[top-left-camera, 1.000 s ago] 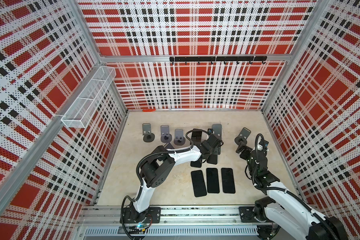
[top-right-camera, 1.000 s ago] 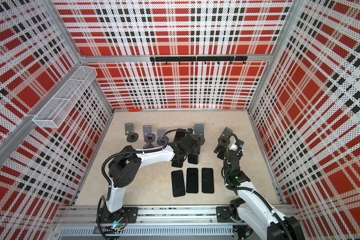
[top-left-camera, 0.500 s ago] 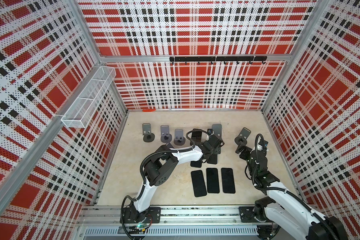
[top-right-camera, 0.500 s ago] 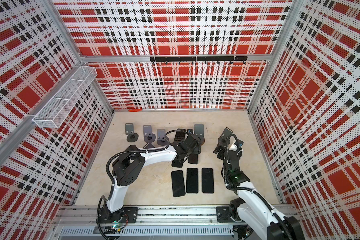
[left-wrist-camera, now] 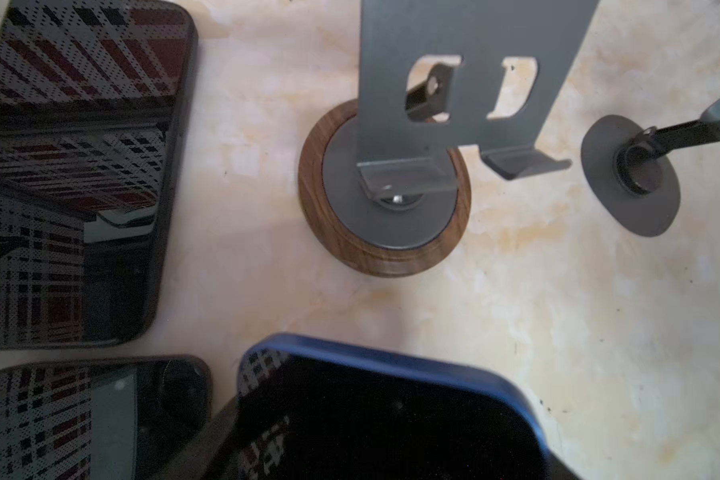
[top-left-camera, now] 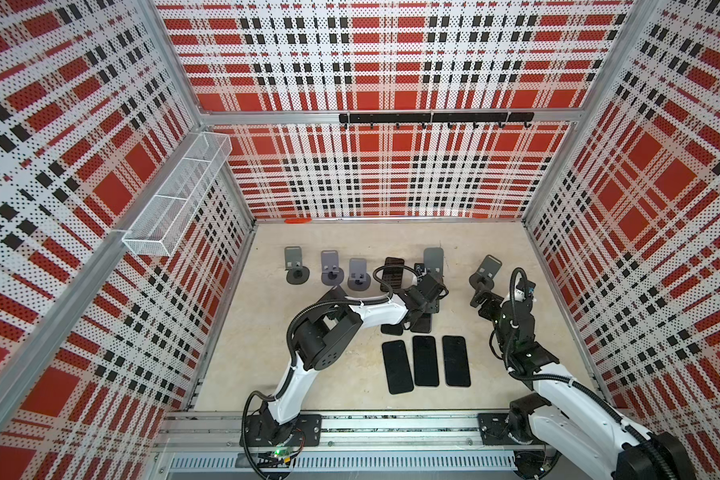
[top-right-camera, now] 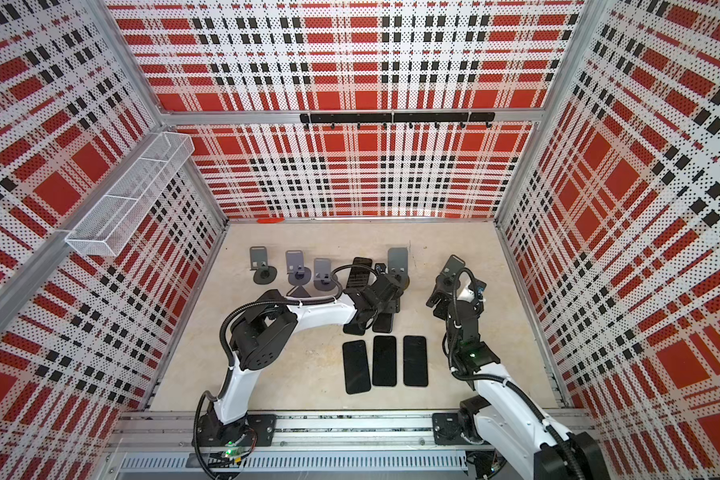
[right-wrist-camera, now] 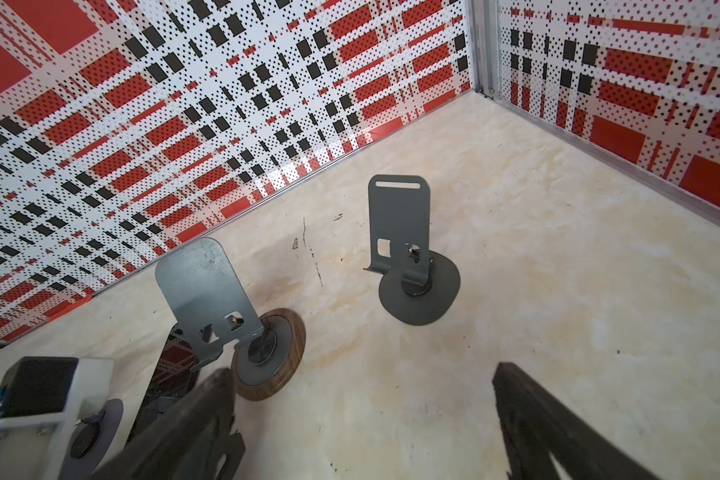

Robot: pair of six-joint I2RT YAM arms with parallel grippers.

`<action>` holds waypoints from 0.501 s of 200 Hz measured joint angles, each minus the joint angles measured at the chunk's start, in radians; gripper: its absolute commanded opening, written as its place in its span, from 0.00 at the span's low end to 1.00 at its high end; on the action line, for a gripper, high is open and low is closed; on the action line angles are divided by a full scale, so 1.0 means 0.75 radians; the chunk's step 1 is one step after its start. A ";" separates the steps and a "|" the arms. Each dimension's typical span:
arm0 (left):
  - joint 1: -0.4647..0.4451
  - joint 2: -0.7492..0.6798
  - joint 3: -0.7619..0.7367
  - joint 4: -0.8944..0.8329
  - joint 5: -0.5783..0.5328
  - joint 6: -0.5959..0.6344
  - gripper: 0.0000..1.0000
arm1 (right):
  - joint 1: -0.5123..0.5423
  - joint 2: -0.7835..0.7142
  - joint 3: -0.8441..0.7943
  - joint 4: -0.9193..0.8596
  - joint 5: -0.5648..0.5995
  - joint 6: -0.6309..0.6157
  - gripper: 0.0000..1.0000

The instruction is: Remove the phone from the phone stand

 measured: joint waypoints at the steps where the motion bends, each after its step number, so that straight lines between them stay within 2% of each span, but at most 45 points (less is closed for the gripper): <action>1: 0.000 0.001 0.000 -0.001 0.000 0.000 0.68 | 0.000 0.000 -0.001 0.001 -0.001 0.000 1.00; 100: -0.002 0.025 -0.015 0.003 -0.003 -0.009 0.68 | 0.000 0.006 0.000 0.016 -0.021 0.000 1.00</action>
